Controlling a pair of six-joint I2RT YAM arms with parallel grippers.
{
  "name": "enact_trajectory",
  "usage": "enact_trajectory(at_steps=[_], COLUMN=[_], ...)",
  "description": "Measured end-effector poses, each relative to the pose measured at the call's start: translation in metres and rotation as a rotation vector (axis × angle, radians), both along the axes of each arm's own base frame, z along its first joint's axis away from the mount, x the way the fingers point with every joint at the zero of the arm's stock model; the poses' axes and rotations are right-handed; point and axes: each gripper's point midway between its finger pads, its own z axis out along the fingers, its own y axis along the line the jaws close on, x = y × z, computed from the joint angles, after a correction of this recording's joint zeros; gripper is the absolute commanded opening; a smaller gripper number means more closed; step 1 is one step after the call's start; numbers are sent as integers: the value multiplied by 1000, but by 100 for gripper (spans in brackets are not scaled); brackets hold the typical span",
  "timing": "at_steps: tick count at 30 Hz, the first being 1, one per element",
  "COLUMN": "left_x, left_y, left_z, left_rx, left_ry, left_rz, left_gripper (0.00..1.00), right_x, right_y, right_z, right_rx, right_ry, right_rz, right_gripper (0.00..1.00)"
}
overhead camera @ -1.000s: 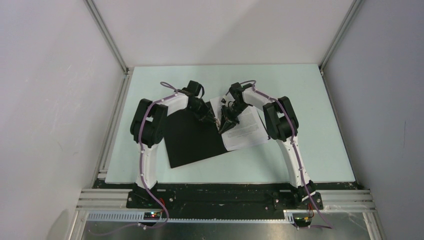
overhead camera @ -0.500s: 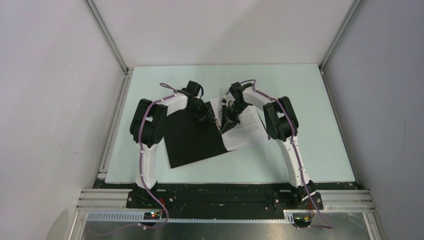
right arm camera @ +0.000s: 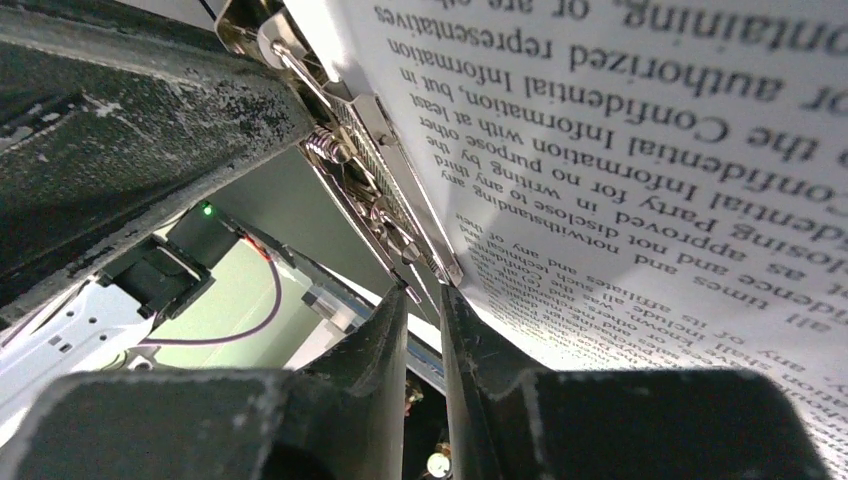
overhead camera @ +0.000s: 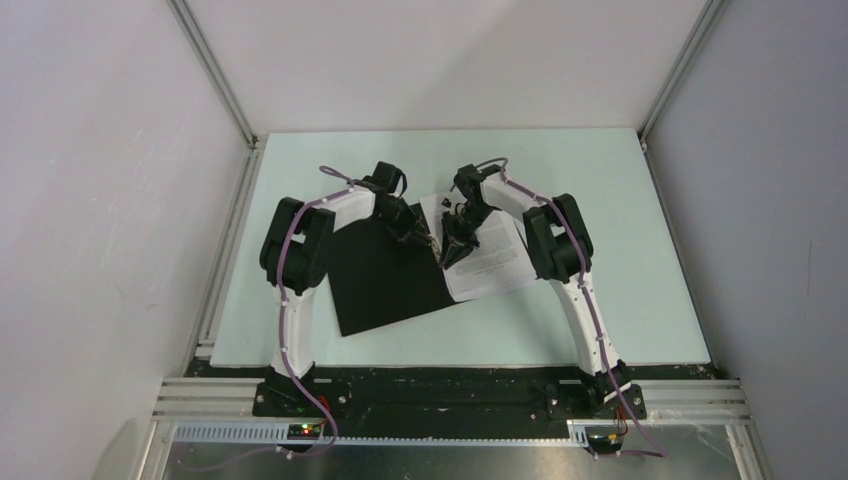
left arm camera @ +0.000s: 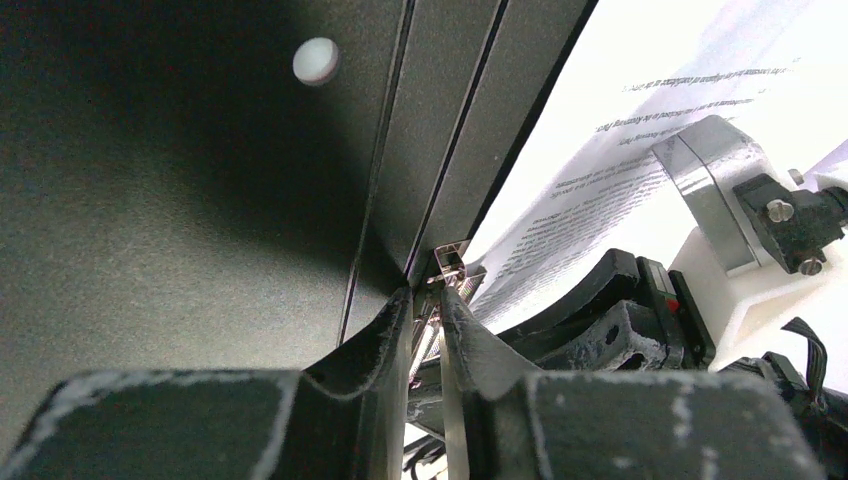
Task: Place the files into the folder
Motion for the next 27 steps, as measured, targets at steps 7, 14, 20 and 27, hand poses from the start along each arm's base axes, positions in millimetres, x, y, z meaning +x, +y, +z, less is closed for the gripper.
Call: enact_trajectory(at_steps=[7,14,20,27], left_x=[0,0,0,0], left_y=[0,-1,-1,-2], left_z=[0,1,0,0], left_rx=[-6,-11,-27,-38], left_ry=[15,28,47,55], left_rz=[20,35,43,47], left_gripper=[21,21,21,23], right_x=[-1,-1,-3,-2], right_y=[1,3,9,15], right_z=[-2,-3,-2,3], right_rx=[-85,-156,-143,-86], right_ry=[-16,-51,-53,-50], right_rz=[-1,18,48,68], right_gripper=[18,15,16,29])
